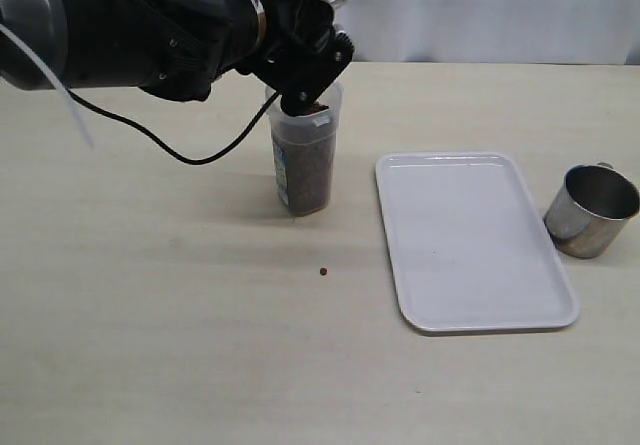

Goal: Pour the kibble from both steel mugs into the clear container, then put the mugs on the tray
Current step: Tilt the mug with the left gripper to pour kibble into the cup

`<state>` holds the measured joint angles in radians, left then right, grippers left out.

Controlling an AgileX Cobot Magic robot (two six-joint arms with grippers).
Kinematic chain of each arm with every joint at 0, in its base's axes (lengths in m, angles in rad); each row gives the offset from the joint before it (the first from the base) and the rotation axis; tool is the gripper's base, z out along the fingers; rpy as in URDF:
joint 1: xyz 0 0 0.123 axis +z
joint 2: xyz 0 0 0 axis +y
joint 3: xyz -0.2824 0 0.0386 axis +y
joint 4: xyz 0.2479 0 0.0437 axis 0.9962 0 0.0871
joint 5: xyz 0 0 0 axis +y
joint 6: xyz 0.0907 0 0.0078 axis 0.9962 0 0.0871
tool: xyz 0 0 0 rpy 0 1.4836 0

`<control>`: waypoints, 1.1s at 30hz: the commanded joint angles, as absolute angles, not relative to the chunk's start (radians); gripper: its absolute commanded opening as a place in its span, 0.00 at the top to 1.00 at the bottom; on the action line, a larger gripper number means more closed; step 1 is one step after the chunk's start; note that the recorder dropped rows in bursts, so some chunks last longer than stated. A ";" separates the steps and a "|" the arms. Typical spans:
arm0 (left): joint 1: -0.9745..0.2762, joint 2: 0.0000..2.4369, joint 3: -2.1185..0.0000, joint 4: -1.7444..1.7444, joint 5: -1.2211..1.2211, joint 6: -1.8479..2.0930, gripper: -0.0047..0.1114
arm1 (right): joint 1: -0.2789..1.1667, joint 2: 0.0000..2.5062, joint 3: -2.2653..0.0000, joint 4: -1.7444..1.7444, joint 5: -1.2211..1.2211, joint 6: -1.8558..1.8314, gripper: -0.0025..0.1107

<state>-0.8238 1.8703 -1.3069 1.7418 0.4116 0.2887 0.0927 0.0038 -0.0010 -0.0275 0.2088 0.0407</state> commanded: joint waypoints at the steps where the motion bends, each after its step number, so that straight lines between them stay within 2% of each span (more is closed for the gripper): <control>1: -0.827 1.867 -1.318 1.744 0.455 0.333 0.96 | 0.095 0.000 0.000 -0.034 0.200 0.040 0.94; 21: -0.919 1.867 -1.318 1.744 0.593 0.425 0.96 | 0.095 0.000 0.000 -0.034 0.200 0.040 0.94; 33: -0.931 1.867 -1.318 1.744 0.655 0.497 0.96 | 0.095 0.000 0.000 -0.034 0.200 0.040 0.94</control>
